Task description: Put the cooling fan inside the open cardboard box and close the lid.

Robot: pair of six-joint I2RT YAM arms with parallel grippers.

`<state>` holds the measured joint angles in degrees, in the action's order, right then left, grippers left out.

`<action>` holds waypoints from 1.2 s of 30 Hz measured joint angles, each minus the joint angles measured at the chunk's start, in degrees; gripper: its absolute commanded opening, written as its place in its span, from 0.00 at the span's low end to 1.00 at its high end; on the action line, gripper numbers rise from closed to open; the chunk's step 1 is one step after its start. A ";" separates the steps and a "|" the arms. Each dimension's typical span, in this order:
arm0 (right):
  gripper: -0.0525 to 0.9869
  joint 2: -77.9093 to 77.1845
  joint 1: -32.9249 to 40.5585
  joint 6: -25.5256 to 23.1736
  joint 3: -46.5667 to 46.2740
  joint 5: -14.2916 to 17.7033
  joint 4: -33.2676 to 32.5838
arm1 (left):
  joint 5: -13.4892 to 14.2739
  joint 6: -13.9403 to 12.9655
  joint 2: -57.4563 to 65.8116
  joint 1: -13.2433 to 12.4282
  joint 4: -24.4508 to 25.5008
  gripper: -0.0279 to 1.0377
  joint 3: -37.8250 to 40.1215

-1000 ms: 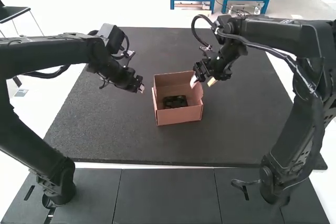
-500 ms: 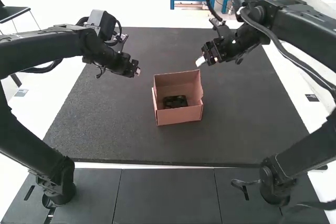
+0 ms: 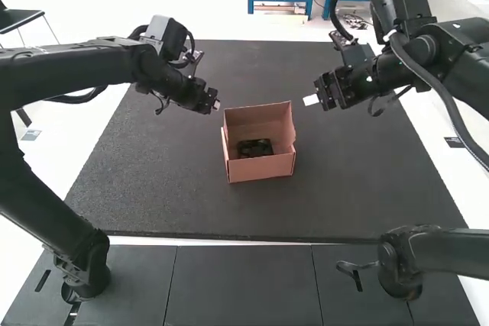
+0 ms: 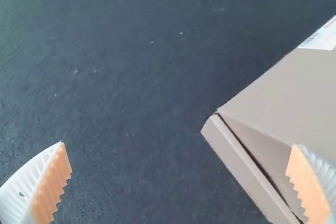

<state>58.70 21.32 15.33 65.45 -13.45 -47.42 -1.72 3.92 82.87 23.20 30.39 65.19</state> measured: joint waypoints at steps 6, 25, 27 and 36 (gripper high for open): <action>0.82 -1.09 0.00 -0.50 -0.33 0.24 -2.25 | 0.02 0.42 1.60 0.07 -0.85 0.93 2.80; 0.82 -1.51 -0.02 -0.76 -1.14 0.42 -4.68 | -4.28 1.33 2.36 3.56 -0.09 0.93 3.96; 0.82 -1.51 0.00 -0.79 -1.14 0.42 -4.70 | -4.63 1.33 2.36 4.22 -0.04 0.93 3.96; 0.82 -1.51 0.00 -1.29 -1.16 0.42 -4.87 | -5.38 1.42 2.36 6.14 -0.04 0.93 3.91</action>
<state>57.19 21.32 14.04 64.29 -13.04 -52.29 -7.09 5.34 85.23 29.34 30.35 69.10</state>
